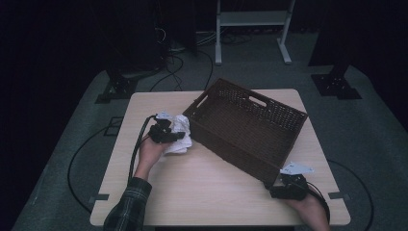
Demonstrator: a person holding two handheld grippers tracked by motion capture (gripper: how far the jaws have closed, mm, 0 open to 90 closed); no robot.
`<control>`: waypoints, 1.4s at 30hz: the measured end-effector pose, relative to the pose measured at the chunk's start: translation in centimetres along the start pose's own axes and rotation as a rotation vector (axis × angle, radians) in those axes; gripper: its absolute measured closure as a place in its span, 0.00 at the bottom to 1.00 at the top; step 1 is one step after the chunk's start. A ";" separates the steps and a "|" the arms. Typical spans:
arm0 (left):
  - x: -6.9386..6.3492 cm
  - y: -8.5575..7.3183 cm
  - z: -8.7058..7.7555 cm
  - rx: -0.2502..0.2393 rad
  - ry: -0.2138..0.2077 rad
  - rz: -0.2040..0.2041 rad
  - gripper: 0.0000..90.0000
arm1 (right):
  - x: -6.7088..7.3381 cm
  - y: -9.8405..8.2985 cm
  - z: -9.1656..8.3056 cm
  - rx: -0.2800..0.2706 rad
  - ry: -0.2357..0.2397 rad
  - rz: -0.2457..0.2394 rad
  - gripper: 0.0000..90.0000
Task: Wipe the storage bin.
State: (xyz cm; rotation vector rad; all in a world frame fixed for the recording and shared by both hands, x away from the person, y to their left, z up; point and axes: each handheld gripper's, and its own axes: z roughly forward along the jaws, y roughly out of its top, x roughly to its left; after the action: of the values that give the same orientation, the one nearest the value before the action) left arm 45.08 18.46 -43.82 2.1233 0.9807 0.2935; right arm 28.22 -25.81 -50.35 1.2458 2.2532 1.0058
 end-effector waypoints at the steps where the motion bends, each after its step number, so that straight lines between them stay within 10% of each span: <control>1: 0.0 -0.1 0.2 0.009 0.003 0.004 0.75 | 0.0 0.0 0.0 0.000 0.000 0.000 0.19; 23: 0.0 -1.5 3.0 0.156 0.014 0.011 0.76 | 0.0 0.0 0.0 0.000 0.000 0.000 0.19; 42: -1.0 -0.2 0.3 0.053 0.019 0.052 0.76 | 0.0 0.0 0.0 0.000 0.000 0.000 0.19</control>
State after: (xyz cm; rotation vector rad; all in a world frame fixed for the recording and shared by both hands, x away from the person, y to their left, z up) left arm 44.44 17.64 -44.03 2.2002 0.9550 0.3164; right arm 28.22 -25.81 -50.34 1.2462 2.2533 1.0060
